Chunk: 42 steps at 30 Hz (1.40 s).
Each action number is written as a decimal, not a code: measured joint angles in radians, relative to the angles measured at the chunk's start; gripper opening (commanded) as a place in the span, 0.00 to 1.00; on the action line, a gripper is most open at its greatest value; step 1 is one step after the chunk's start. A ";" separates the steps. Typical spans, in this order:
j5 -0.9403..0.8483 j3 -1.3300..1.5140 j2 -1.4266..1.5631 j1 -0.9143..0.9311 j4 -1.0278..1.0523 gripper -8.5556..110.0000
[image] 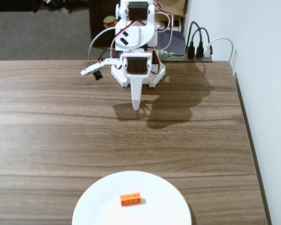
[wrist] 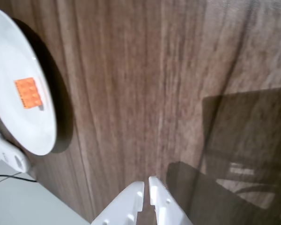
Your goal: Grasp a lego block and put it on the plate.
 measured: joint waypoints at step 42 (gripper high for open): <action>0.000 0.000 0.018 0.002 0.005 0.08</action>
